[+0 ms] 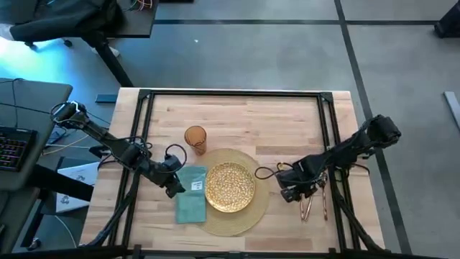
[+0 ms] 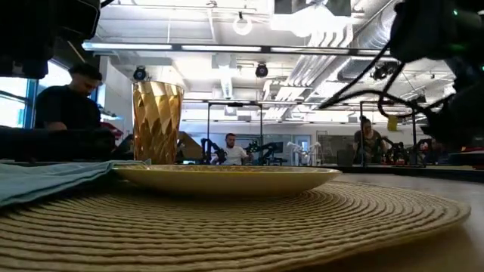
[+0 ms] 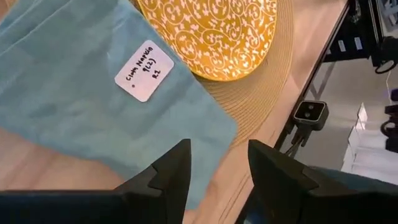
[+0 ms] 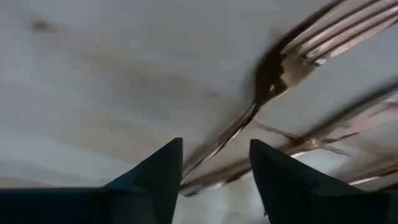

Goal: Set table place
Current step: Put the fork on the blue napkin

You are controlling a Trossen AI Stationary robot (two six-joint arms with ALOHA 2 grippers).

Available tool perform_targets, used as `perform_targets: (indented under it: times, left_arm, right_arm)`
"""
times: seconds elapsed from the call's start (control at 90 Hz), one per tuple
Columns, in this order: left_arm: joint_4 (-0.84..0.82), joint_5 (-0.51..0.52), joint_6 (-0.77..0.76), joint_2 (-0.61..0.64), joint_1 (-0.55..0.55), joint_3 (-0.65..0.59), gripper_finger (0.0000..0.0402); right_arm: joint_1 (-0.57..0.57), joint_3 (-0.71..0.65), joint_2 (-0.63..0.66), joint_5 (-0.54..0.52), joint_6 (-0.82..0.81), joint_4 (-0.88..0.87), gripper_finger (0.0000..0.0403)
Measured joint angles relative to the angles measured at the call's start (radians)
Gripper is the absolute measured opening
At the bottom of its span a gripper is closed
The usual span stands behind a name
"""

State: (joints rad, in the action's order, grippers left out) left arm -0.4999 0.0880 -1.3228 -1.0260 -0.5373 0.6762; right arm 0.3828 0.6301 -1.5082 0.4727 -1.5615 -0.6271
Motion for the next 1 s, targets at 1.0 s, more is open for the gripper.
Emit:
perform_targets:
  times: [1.0]
  left_arm:
    - [0.001,-0.005,0.076,0.220,0.000,0.000,0.0142]
  right_arm:
    - [-0.098,0.520,-0.160,-0.320,0.003,0.332,0.0000]
